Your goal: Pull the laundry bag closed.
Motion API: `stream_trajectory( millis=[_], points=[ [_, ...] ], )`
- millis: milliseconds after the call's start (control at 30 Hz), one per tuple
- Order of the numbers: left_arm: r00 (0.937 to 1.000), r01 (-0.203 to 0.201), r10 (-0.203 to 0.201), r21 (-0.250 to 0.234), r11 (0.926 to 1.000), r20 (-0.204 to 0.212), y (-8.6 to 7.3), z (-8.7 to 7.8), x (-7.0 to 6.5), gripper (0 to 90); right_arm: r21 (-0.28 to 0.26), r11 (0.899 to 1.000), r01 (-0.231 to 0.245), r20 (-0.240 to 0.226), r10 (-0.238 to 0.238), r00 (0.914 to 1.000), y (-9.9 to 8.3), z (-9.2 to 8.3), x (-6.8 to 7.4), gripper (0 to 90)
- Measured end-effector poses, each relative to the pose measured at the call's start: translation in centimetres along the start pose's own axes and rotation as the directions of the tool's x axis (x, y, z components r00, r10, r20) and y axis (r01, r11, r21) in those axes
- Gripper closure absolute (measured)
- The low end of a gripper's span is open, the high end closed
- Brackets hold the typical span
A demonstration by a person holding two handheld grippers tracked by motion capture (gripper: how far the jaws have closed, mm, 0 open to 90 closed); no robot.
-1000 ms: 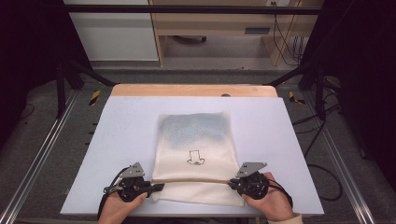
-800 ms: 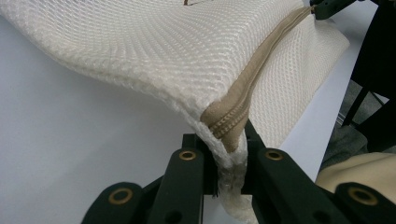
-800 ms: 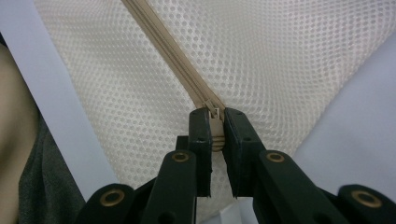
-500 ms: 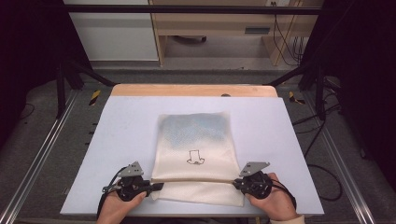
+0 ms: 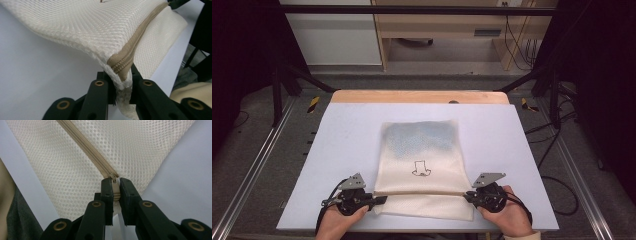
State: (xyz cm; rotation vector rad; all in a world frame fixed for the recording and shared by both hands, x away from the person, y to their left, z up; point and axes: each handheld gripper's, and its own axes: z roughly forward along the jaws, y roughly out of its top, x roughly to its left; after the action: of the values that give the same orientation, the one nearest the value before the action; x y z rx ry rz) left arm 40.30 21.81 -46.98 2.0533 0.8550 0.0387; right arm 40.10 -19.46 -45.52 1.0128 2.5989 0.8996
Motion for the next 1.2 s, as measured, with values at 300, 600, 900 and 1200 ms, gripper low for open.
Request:
stream_trajectory(
  millis=[300,600,900,1200],
  points=[
    [0.9927,0.046,-0.048,-0.028,0.9986,-0.11,0.1,-1.5,-0.5,35.0,-0.083,0.995,-0.052,0.007,0.052,0.9986,0.8,0.4,0.1,38.2],
    [0.9682,0.051,-0.055,-0.019,0.9985,-0.244,0.2,-3.0,-0.2,12.9,-0.133,0.982,-0.131,0.109,0.146,0.9833,3.8,0.7,0.1,12.7],
    [0.9527,-0.005,0.004,-0.002,1.0,-0.304,1.6,-4.2,-0.6,13.2,-0.168,0.98,-0.106,0.168,0.134,0.9767,6.9,0.2,0.3,8.8],
    [0.943,0.004,0.011,0.043,0.9991,-0.332,2.9,-5.3,2.4,8.9,-0.15,0.984,-0.1,0.214,0.131,0.9681,9.9,-0.7,-1.2,8.2]
  ],
)
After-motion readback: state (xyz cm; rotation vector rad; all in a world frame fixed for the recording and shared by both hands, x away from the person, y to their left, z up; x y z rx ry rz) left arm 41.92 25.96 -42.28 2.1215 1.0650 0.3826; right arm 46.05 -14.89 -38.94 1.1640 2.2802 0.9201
